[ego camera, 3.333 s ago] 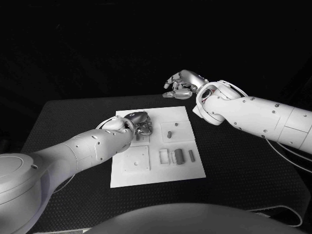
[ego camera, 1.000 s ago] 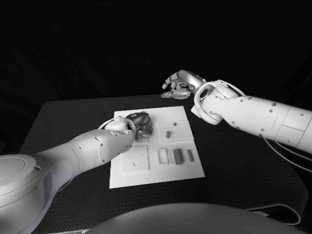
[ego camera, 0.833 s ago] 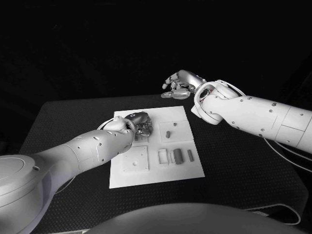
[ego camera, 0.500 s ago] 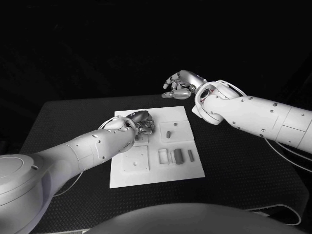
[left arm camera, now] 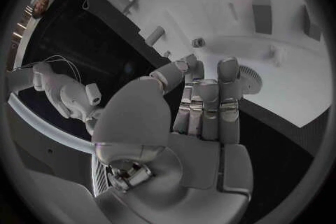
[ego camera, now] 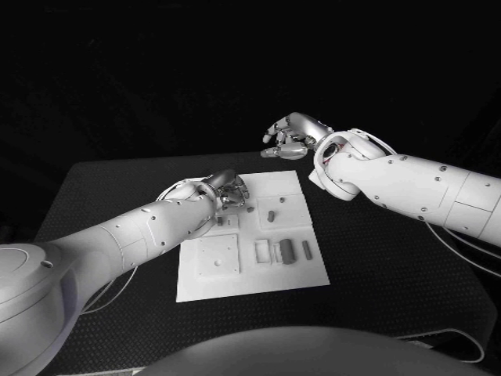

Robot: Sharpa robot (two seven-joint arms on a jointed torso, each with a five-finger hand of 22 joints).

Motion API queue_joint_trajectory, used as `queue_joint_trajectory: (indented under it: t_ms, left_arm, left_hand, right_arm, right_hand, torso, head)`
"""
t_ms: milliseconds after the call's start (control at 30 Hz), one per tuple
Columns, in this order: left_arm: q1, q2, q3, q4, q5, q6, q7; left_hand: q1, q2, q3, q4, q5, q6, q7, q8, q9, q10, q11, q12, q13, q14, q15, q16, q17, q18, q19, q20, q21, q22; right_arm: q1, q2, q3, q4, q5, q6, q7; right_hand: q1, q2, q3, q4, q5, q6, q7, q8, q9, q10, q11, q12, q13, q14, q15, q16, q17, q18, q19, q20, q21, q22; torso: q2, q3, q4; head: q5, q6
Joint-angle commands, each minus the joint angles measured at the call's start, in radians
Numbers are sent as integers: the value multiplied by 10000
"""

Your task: Assemble the parts on the task board

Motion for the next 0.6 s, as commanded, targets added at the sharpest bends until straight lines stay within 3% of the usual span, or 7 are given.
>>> queue_joint_trajectory:
  t_ms: [33, 133, 333, 600]
  left_arm:
    - [52, -39, 50, 54, 559, 154, 64]
    - [98, -100, 104, 56, 710, 214, 40]
    - [119, -95, 102, 16, 615, 357, 66]
    - [127, 40, 70, -113, -1158, 194, 220]
  left_hand:
    - [-81, -28, 48, 9, 2, -7, 16, 24, -11, 66, 31, -32, 1, 51, -5, 11, -14, 950, 18, -47, 56, 176]
    - [-97, -15, 49, 10, 3, -3, 14, 27, -10, 71, 30, -38, 4, 53, -6, 9, -17, 948, 20, -49, 55, 176]
    - [-156, -12, 32, 11, -7, -14, 18, 25, -11, 66, 32, -63, 9, 55, -5, 5, -22, 941, 22, -52, 52, 176]
    - [-842, -237, -564, 3, -70, -270, 130, -77, -45, -335, 182, -316, -59, -185, 138, -84, -60, 926, -190, 27, -54, 173]
  right_arm:
    - [3, -12, 4, -6, -11, 93, 64]
    - [3, -28, 4, -23, 32, 103, 60]
    - [3, -27, 4, -17, 49, 113, 67]
    - [3, -14, 4, -19, 49, 138, 57]
  right_hand:
    - [-4, 126, -18, -19, 10, -138, 192, 58, -9, -49, -1, 59, -10, 19, 23, 7, -12, 124, 51, -53, -29, 105]
    - [-3, 128, -17, -20, 11, -138, 192, 59, -10, -49, -1, 60, -11, 19, 23, 7, -12, 124, 51, -53, -30, 105]
    - [7, 137, -13, -27, 12, -137, 191, 61, -10, -49, -2, 61, -12, 19, 23, 7, -13, 124, 51, -54, -30, 105]
    - [15, 148, -9, -32, 13, -137, 190, 63, -11, -49, -2, 62, -14, 18, 22, 7, -14, 124, 50, -55, -31, 106]
  torso:
    - [3, -5, 4]
    - [-2, -9, 10]
    - [2, -2, -5]
    - [5, 5, -3]
  head:
    - [18, 1]
    - [12, 1]
    - [45, 1]
    - [72, 1]
